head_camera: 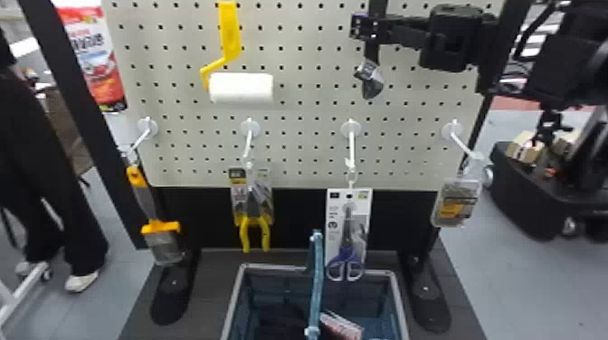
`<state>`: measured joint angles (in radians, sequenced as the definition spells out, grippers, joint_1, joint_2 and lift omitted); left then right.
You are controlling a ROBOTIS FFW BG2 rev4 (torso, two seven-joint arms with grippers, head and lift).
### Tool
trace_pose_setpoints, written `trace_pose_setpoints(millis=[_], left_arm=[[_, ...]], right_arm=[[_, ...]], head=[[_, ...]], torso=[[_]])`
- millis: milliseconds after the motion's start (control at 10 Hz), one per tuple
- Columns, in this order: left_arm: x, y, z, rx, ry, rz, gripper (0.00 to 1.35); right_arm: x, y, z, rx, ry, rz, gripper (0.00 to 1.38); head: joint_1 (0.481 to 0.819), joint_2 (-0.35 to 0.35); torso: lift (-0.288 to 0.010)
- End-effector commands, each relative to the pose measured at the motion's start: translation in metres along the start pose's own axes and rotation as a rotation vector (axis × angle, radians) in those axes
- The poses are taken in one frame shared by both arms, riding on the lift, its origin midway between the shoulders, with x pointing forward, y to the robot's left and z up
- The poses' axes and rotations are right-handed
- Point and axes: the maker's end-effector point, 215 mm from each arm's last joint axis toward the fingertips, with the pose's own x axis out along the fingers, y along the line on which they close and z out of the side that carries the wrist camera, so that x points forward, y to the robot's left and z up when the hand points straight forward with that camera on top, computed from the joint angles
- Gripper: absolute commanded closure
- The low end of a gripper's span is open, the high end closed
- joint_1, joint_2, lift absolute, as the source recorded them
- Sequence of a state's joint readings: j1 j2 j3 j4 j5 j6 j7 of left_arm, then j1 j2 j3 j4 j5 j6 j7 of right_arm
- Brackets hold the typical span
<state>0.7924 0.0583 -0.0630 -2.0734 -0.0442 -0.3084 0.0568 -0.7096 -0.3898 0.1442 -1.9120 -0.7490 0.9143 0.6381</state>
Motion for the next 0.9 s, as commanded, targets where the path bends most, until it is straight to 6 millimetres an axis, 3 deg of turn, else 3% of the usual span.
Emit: trace_pose_setpoints(millis=[0, 800], left_arm=[[-0.0003, -0.0007, -0.0001, -0.001, 0.0, -0.001, 0.12], [-0.001, 0.0011, -0.0009, -0.002, 0.002, 0.001, 0.12]], right_arm=[[0.0001, -0.0001, 0.0002, 0.001, -0.001, 0.001, 1.17], [-0.0009, 0.0073, 0.0076, -0.032, -0.002, 0.002, 1.17]], head=[[0.549, 0.0], [0.549, 0.0]], torso=[[-0.1], [-0.1]])
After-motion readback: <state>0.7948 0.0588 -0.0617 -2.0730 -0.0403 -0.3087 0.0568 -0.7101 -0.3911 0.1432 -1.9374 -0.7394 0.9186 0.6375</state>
